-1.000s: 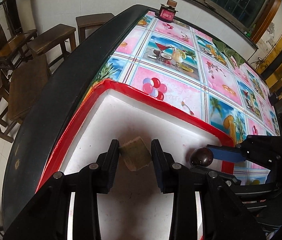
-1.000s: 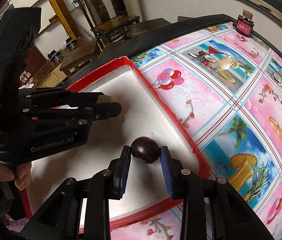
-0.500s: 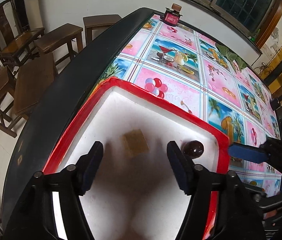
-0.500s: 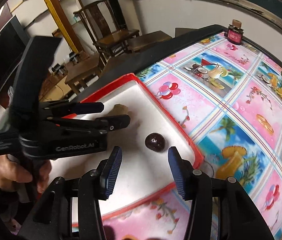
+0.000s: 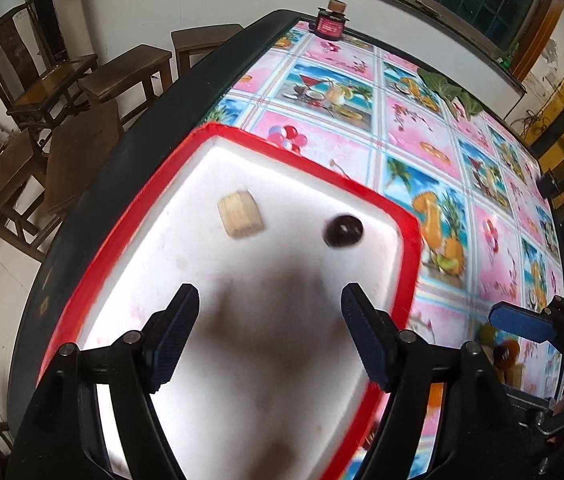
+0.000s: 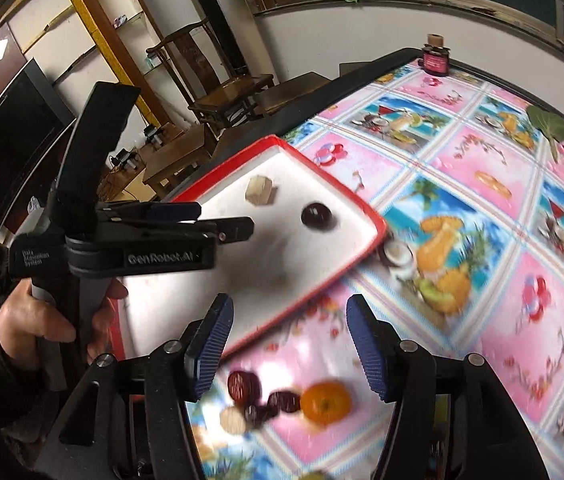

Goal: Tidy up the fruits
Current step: 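Move both open tools back toward the fruit pile, then grasp the tan round ball with the left tool while the right tool grasps an orange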

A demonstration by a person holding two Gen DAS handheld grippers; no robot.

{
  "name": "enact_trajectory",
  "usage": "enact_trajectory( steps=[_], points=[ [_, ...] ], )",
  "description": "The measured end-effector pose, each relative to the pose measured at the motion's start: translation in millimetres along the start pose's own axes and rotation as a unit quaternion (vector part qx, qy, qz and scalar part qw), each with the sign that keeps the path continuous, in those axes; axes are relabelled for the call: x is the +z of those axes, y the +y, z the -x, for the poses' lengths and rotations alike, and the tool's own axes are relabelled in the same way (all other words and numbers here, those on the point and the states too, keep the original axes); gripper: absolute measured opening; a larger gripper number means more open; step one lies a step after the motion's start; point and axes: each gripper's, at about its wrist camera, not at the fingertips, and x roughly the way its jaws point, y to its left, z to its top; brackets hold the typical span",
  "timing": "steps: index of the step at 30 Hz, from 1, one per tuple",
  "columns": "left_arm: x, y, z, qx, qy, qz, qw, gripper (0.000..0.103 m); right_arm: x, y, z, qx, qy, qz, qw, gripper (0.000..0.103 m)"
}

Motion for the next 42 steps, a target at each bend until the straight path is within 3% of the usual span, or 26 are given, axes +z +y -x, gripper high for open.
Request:
enact_trajectory(
  steps=[21, 29, 42],
  points=[
    [-94.8, -45.5, 51.1, -0.015, 0.007, -0.035, 0.9992, 0.074, -115.5, -30.7, 55.8, -0.015, 0.040, -0.040, 0.998, 0.061],
    [-125.5, -63.2, 49.8, -0.023, 0.040, -0.056, 0.9974, 0.074, -135.6, -33.7, 57.4, 0.011, 0.072, -0.044, 0.996, 0.059],
    [-139.7, -70.8, 35.3, -0.026, 0.070, -0.058, 0.9955, 0.074, -146.7, -54.5, 66.7, -0.018, 0.091, -0.057, 0.994, 0.054]
  ],
)
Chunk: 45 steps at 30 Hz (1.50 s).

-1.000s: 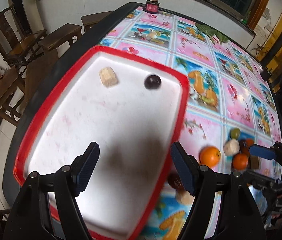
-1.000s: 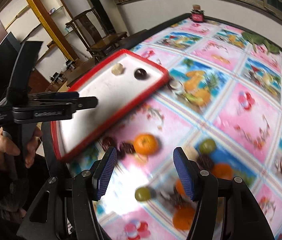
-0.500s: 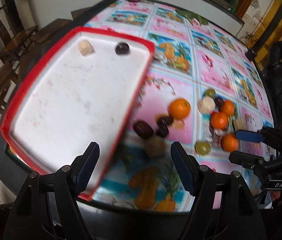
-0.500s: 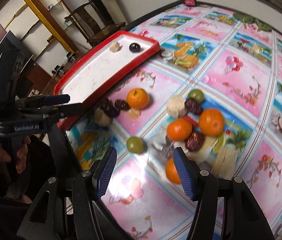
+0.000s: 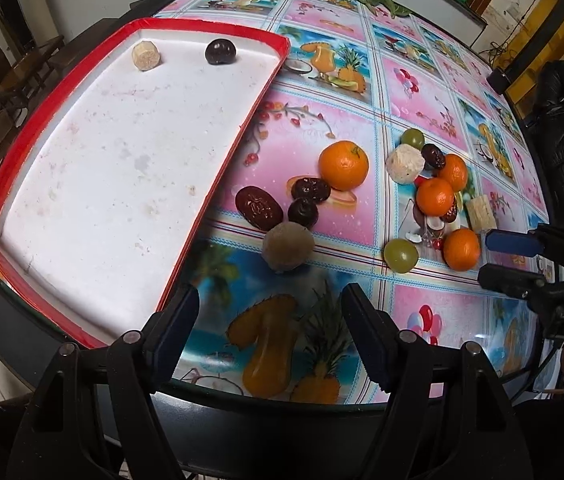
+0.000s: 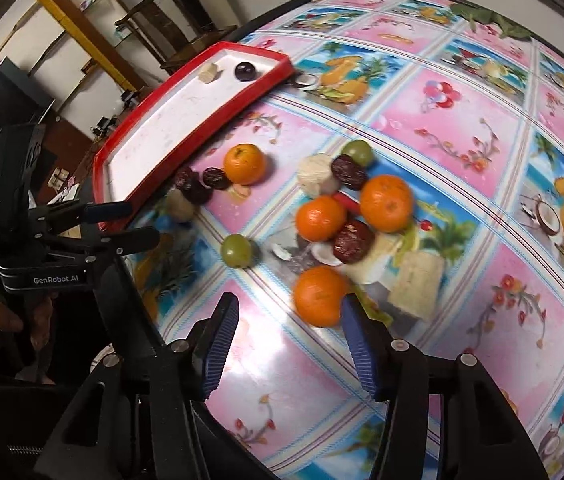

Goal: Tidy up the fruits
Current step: 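Grasp the tan round ball with the left tool while the right tool grasps an orange, then carry the ball and orange into the tray and open both tools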

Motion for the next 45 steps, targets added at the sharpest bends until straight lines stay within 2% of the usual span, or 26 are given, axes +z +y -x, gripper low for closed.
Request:
enact_trajectory(
  steps=[6, 11, 13, 14, 17, 18, 19, 23, 30, 45],
  points=[
    [3.9, 3.4, -9.5, -0.003, 0.007, 0.013, 0.9999, 0.072, 1.7, -6.9, -7.1, -0.010, 0.005, -0.004, 1.000, 0.053],
    [12.7, -1.8, -15.9, 0.001, 0.005, 0.005, 1.0000, 0.069, 5.1, -7.6, -10.2, -0.012, 0.002, -0.002, 1.000, 0.053],
    [16.2, -4.5, -22.1, 0.008, 0.009, -0.002, 0.9999, 0.062, 6.8, -7.8, -8.9, -0.013, -0.002, -0.001, 1.000, 0.053],
    [17.4, -5.6, -27.6, 0.014, 0.016, -0.004, 0.9998, 0.054, 8.1, -7.6, -8.0, -0.014, -0.004, 0.000, 1.000, 0.053],
    [17.7, -11.2, -31.0, 0.037, 0.009, -0.020, 0.9991, 0.044, 12.7, -8.7, -8.4, -0.016, -0.001, 0.004, 1.000, 0.053],
    [17.3, -11.1, -30.2, 0.032, 0.008, -0.020, 0.9993, 0.031, 13.4, -9.4, -8.8, -0.015, 0.000, 0.002, 1.000, 0.053],
    [16.8, -9.9, -29.4, 0.026, 0.009, -0.017, 0.9995, 0.025, 13.6, -10.0, -9.1, -0.013, 0.000, 0.002, 1.000, 0.053],
    [12.6, -6.4, -27.6, 0.010, 0.015, -0.007, 0.9998, 0.026, 12.5, -10.1, -14.4, -0.014, 0.006, 0.006, 1.000, 0.052],
    [7.6, -4.1, -23.2, -0.011, 0.021, 0.012, 0.9996, 0.026, 5.4, -5.0, -34.2, -0.034, 0.034, 0.023, 0.999, 0.037],
    [14.2, 1.8, 4.6, -0.017, 0.003, 0.021, 0.9996, 0.026, 14.8, 16.7, -14.6, 0.002, 0.003, 0.030, 1.000, 0.037]
  ],
)
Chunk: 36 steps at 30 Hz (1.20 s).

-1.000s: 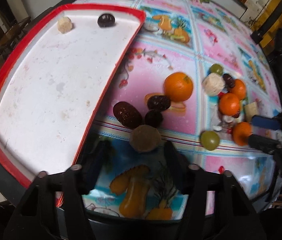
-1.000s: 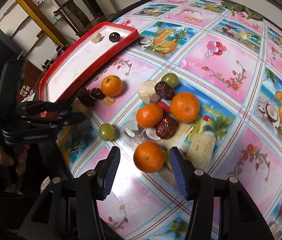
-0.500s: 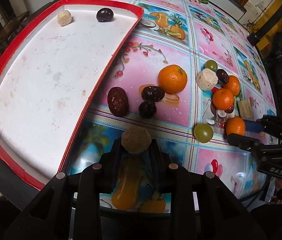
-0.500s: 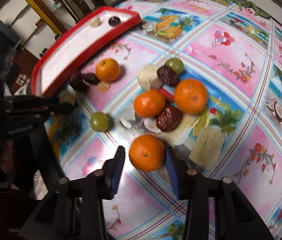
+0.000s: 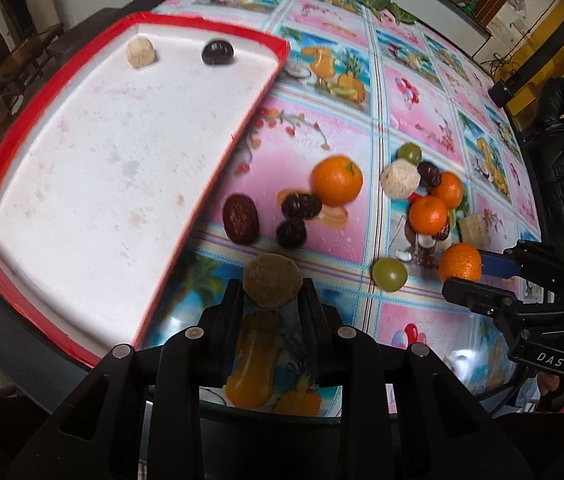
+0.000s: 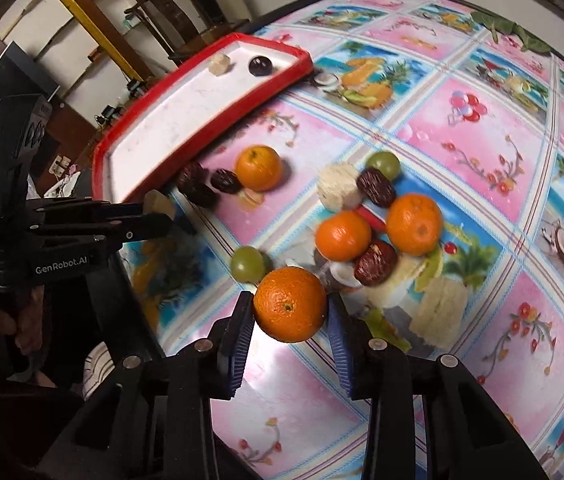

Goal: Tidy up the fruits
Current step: 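Carry the ball and orange into the tray and open both tools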

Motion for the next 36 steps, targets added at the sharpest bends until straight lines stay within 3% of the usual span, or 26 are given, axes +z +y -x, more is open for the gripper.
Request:
enact_trajectory(
  steps=[9, 36],
  points=[
    [23.0, 11.9, 22.4, 0.018, -0.025, -0.002, 0.9995, 0.026, 23.3, 14.3, 9.0, 0.015, -0.030, 0.011, 0.999, 0.037],
    [65.0, 63.7, 17.6, 0.049, -0.032, 0.014, 0.9982, 0.026, 108.8, 50.0, 3.7, 0.023, -0.068, 0.060, 0.996, 0.036]
  ],
)
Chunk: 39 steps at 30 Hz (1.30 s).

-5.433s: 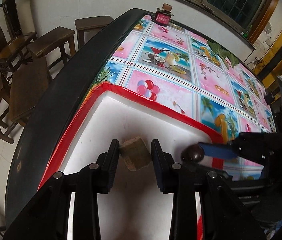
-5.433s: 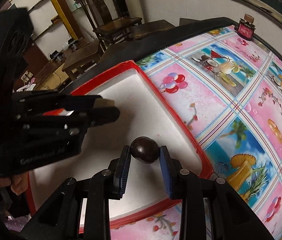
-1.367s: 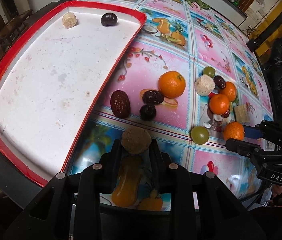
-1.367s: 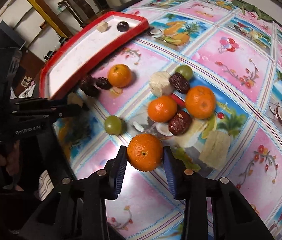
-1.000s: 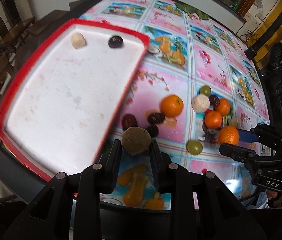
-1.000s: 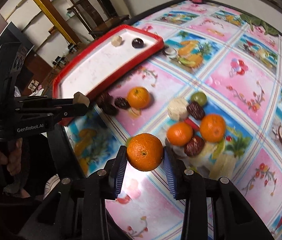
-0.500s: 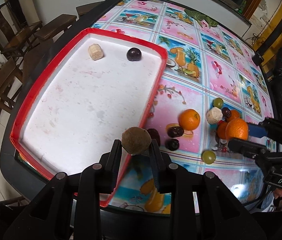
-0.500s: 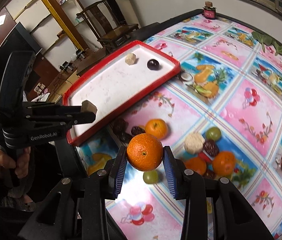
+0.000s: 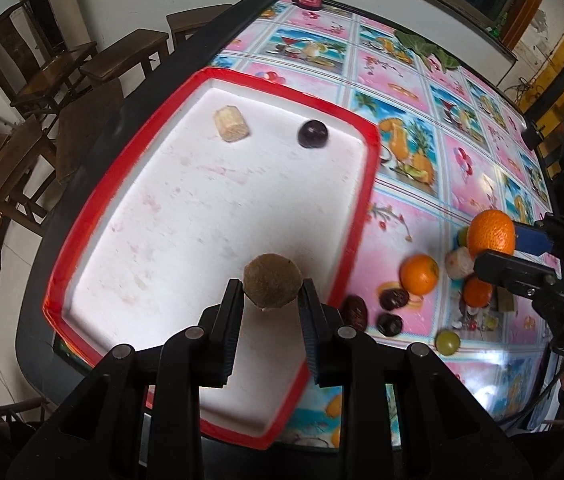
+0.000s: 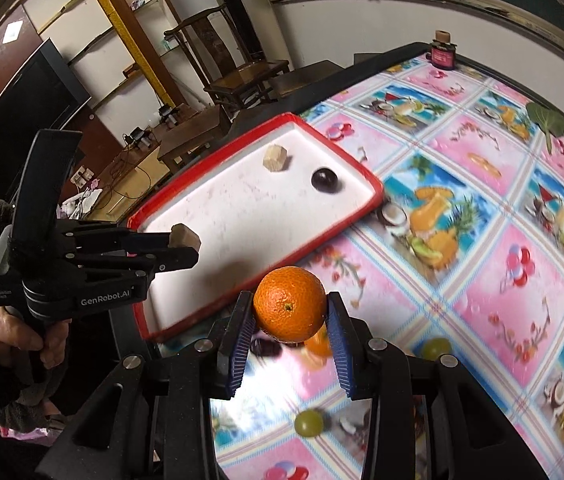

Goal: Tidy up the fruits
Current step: 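Carry the ball and orange into the tray and open both tools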

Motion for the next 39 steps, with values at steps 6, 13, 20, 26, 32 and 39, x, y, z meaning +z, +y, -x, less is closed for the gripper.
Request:
enact_trajectory(
  steps=[6, 13, 20, 26, 32, 39],
  points=[
    [23.1, 14.1, -13.6, -0.002, 0.001, 0.010, 0.9999, 0.026, 29.4, 0.4, -16.2, -0.002, -0.003, 0.013, 1.000, 0.036],
    [50.8, 23.0, -39.8, -0.004, 0.008, 0.020, 0.9998, 0.026, 64.5, -6.4, -51.9, -0.003, 0.007, 0.021, 1.000, 0.036],
    [65.7, 25.6, -60.3, -0.009, 0.018, 0.025, 0.9995, 0.026, 79.6, -11.3, -82.4, -0.006, 0.027, 0.025, 0.999, 0.036],
    [71.1, 29.2, -73.3, -0.010, 0.027, 0.026, 0.9993, 0.026, 84.3, -13.1, -103.9, -0.006, 0.046, 0.029, 0.998, 0.036],
    [78.5, 30.8, -78.7, -0.011, 0.022, 0.020, 0.9995, 0.026, 86.8, -15.9, -122.0, -0.014, 0.063, 0.036, 0.997, 0.036],
    [92.8, 33.3, -84.1, -0.010, 0.018, 0.016, 0.9997, 0.026, 86.1, -25.2, -134.6, -0.026, 0.079, 0.032, 0.996, 0.037]
  ],
)
